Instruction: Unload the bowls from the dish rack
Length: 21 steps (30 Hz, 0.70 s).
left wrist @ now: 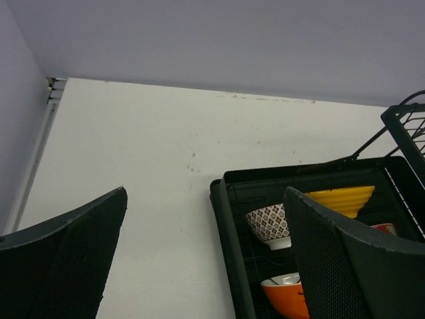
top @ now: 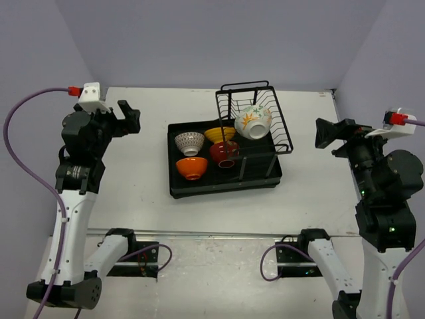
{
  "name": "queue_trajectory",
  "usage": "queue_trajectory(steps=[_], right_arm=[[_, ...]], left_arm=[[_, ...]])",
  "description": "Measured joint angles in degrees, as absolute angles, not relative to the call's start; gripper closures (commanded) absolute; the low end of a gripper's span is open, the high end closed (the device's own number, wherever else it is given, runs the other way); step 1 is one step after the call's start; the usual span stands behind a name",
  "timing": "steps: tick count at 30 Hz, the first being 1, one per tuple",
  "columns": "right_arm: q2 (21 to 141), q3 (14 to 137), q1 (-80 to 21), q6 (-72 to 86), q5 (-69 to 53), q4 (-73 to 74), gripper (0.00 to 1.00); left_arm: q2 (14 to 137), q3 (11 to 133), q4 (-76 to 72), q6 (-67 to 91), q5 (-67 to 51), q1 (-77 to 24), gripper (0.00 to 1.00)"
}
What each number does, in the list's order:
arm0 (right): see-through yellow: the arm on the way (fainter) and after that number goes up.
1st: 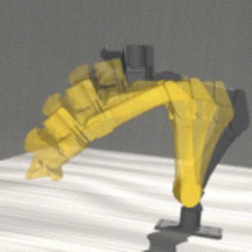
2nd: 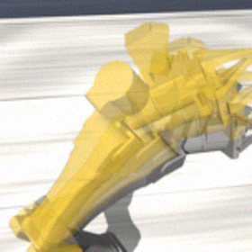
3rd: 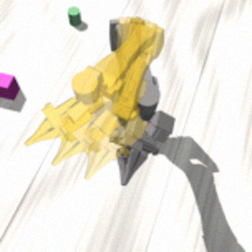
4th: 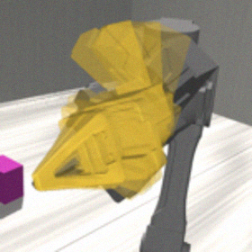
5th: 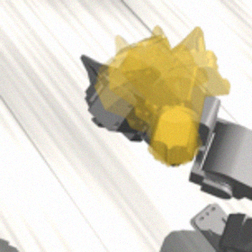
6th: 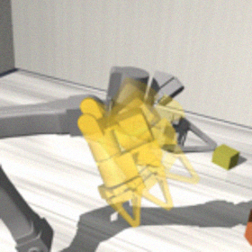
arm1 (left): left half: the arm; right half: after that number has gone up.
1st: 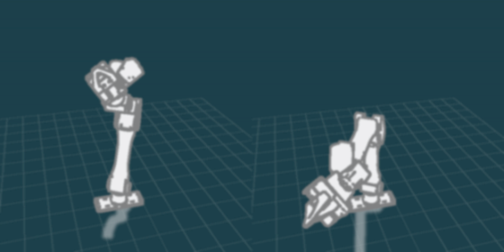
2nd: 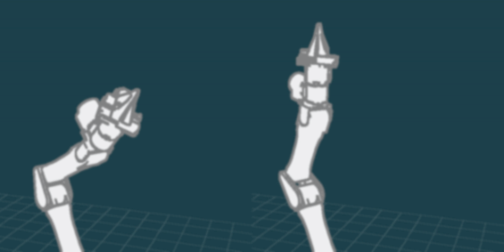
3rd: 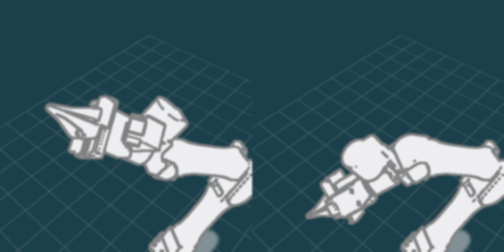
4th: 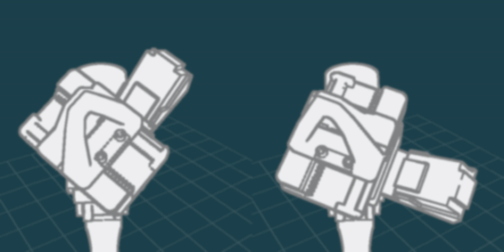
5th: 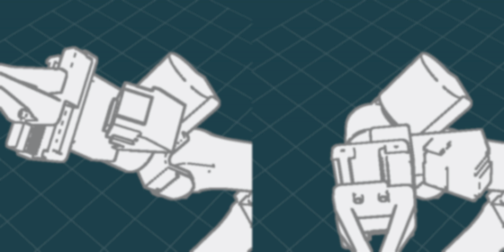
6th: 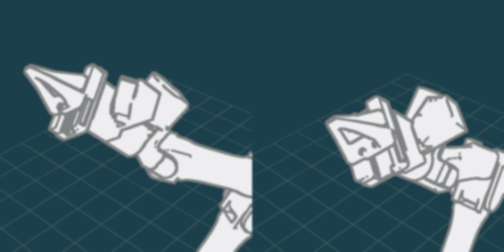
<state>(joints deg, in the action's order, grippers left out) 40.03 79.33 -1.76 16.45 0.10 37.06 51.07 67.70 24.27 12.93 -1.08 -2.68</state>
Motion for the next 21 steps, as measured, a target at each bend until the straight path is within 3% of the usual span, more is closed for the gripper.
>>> queue_trajectory(steps=[10,15,19,21], right_arm=[[41.3,76.7,-1.8,19.7,-4.8,31.2,0.01],[46.1,76.3,-1.7,23.2,-6.7,30.7,0.01],[49.9,77.1,-1.8,24.5,-6.1,32.9,0.01],[51.0,77.1,-1.8,25.6,-5.5,34.4,0.01]], left_arm=[[63.3,70.2,23.9,13.0,-8.6,-2.7,0.03],[68.3,75.9,24.4,12.3,-10.8,-2.7,0.15],[69.1,77.9,24.5,11.3,-14.5,-2.7,0.16],[69.5,78.3,24.3,11.4,-17.3,-2.7,0.22]])
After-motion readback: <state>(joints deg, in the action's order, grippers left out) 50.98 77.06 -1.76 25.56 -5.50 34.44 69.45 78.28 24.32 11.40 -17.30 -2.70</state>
